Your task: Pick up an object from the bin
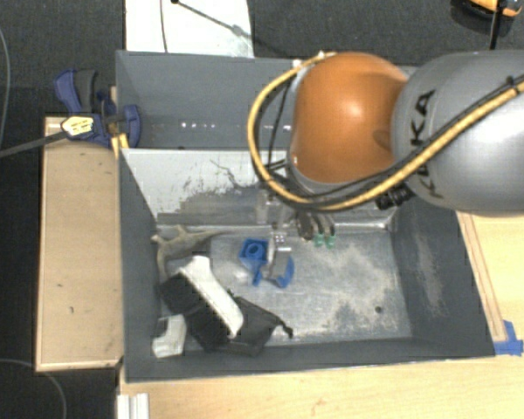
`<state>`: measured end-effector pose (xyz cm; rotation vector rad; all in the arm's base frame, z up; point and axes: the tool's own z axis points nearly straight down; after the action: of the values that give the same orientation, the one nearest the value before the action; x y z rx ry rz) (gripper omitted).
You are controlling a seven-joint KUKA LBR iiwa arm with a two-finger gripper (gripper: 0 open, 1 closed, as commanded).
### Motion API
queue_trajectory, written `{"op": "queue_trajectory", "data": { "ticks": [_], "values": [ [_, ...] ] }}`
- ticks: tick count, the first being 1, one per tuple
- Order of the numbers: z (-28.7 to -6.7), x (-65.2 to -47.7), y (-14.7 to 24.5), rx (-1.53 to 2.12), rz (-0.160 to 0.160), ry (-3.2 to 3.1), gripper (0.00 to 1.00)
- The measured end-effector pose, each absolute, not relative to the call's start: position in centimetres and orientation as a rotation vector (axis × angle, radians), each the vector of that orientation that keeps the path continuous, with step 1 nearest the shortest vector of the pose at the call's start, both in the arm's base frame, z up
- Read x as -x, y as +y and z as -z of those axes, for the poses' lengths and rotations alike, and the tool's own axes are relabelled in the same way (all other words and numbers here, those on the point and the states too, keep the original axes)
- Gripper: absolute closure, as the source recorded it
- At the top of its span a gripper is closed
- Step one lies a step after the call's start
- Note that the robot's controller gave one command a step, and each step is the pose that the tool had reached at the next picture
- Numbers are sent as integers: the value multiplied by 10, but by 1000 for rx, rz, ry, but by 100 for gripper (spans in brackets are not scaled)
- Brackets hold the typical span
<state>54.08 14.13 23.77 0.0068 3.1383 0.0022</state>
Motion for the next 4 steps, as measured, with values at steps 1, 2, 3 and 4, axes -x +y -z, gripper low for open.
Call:
{"op": "queue_trajectory", "data": {
  "ticks": [1,2,3,4],
  "values": [
    [-205,-539,131,-84,-7,3129,0],
    [-169,-546,128,-23,-2,3139,0],
    [-151,-551,127,136,-3,3131,0],
    [-138,-566,123,-90,-5,3131,0]
  ]
}}
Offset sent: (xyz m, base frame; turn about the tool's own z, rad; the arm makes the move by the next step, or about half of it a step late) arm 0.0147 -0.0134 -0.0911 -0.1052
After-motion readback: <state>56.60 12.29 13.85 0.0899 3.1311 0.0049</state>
